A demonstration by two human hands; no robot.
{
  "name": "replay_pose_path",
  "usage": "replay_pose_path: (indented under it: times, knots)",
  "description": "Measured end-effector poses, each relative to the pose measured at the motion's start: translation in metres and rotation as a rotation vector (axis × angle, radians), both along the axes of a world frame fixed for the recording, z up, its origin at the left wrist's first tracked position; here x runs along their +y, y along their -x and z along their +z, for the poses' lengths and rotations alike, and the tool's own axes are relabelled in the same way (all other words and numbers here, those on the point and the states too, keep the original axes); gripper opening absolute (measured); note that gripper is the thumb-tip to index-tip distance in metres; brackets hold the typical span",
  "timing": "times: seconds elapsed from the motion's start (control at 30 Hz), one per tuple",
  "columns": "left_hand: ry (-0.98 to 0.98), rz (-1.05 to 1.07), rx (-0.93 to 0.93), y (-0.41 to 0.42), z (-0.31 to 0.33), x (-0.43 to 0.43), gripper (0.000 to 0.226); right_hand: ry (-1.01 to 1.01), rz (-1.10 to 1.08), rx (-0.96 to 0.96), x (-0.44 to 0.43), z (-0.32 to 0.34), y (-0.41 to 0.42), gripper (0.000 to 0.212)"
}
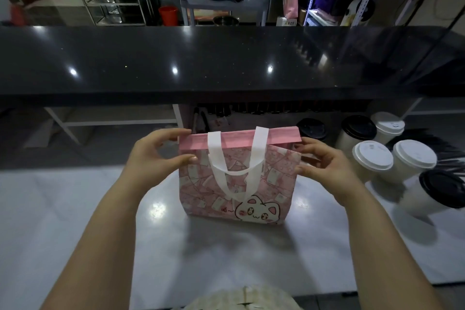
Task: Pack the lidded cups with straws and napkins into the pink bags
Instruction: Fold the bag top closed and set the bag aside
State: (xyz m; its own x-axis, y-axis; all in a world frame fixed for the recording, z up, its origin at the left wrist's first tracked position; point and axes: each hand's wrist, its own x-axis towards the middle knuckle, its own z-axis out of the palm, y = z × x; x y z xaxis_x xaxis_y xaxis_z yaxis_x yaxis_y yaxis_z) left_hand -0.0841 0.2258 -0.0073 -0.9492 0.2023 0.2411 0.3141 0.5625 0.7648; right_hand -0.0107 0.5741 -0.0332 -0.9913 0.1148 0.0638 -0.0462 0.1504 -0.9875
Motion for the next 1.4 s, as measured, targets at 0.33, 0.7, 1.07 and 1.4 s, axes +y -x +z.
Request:
replay_pose_path:
  times: [0.33, 0.7, 1.07, 1.4]
  knots:
    - [-0.234, 0.117, -0.055, -0.001, -0.016, 0.009, 0.053, 0.096, -0.143, 0.102, -0.026, -0.013, 0.008, 0.013]
    - [-0.478, 0.007, -0.257, -0.020, -0.032, 0.030, 0.057, 0.313, 0.021, 0.019, -0.029, -0.015, 0.001, 0.020]
    - [-0.438, 0.016, -0.166, -0.026, -0.032, 0.025, 0.096, 0.194, 0.050, 0.020, -0.017, -0.001, 0.002, 0.016]
    - [-0.447, -0.071, -0.037, -0.017, -0.010, 0.029, 0.095, 0.097, 0.237, 0.005, -0.024, 0.024, 0.008, 0.032]
